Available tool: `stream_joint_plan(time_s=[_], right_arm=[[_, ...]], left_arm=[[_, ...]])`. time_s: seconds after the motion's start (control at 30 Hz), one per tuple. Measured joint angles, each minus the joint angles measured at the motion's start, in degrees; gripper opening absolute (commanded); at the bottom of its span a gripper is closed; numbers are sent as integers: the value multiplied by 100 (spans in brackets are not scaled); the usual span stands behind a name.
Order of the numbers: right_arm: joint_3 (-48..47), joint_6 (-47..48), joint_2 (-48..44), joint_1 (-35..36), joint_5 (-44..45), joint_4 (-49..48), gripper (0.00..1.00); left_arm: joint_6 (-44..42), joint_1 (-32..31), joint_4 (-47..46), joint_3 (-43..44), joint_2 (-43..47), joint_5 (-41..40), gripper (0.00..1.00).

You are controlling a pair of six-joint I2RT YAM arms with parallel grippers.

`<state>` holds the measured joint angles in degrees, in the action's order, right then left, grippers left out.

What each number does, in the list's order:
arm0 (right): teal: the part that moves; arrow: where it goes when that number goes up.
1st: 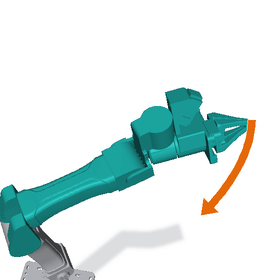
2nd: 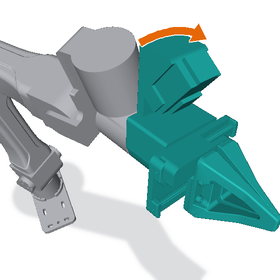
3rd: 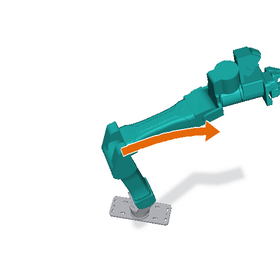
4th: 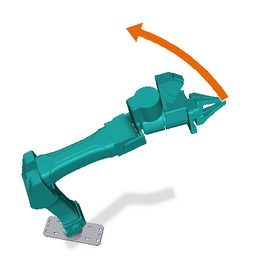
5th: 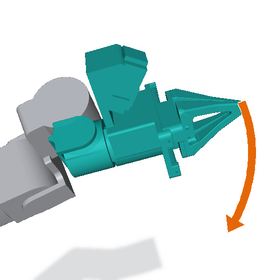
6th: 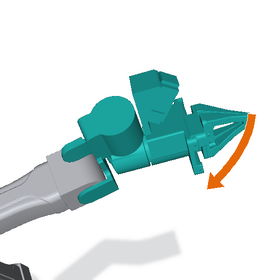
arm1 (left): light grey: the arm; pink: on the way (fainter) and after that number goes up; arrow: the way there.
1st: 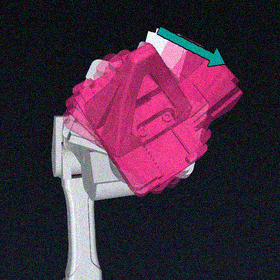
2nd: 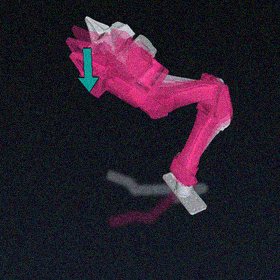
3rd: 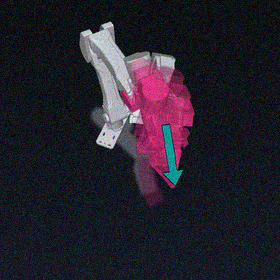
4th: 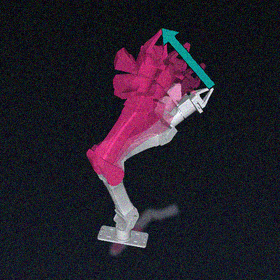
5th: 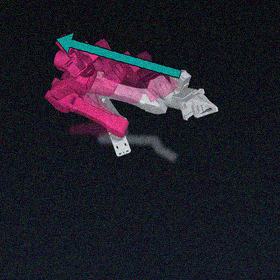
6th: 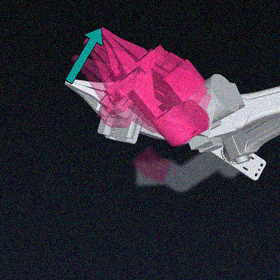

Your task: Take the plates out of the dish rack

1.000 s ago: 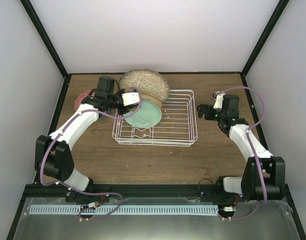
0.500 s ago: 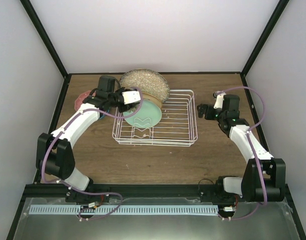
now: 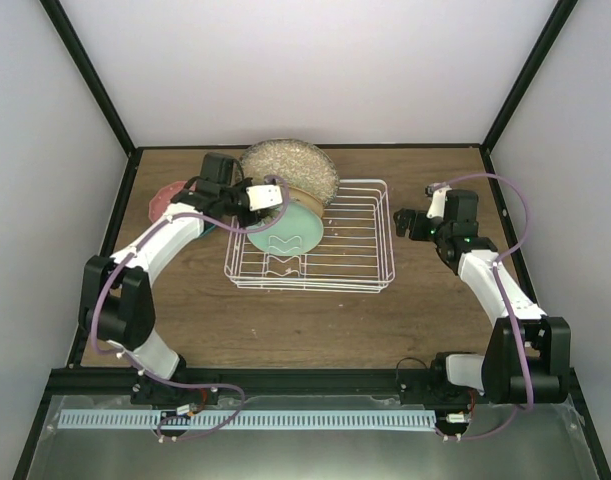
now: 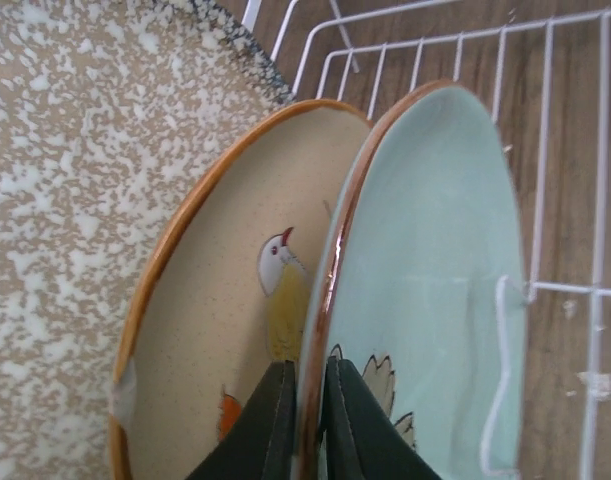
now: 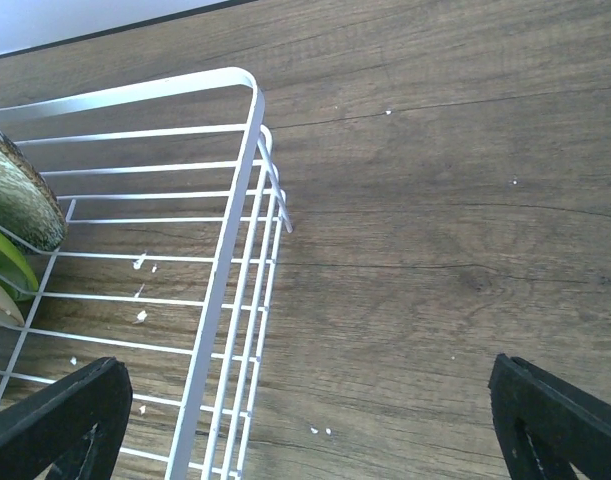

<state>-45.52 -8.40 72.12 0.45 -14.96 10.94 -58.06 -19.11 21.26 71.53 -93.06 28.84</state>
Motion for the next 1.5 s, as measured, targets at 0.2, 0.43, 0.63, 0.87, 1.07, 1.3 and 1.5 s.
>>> stream_joint_plan(time_s=[0.2, 0.43, 0.63, 0.87, 1.07, 1.3, 1.5], right_arm=[[2, 2, -33, 0, 22, 31, 100], [26, 2, -42, 0, 15, 22, 100], [35, 2, -42, 0, -13, 17, 100], [57, -4, -42, 0, -118, -44, 100], [57, -13, -39, 0, -203, -103, 100], [57, -15, 26, 0, -291, -116, 100], [57, -11, 186, 0, -350, -118, 100]], left_arm=[[-7, 15, 201, 42, 79, 120, 4], [70, -7, 404, 42, 238, 13, 4], [175, -22, 461, 42, 673, -157, 4], [496, -15, 232, -76, 1320, -376, 4], [1292, 52, 26, -192, 1681, -693, 4], [3414, 905, -490, -260, 2490, -1014, 4], [5128, 2533, -658, -765, 3392, -1408, 4]])
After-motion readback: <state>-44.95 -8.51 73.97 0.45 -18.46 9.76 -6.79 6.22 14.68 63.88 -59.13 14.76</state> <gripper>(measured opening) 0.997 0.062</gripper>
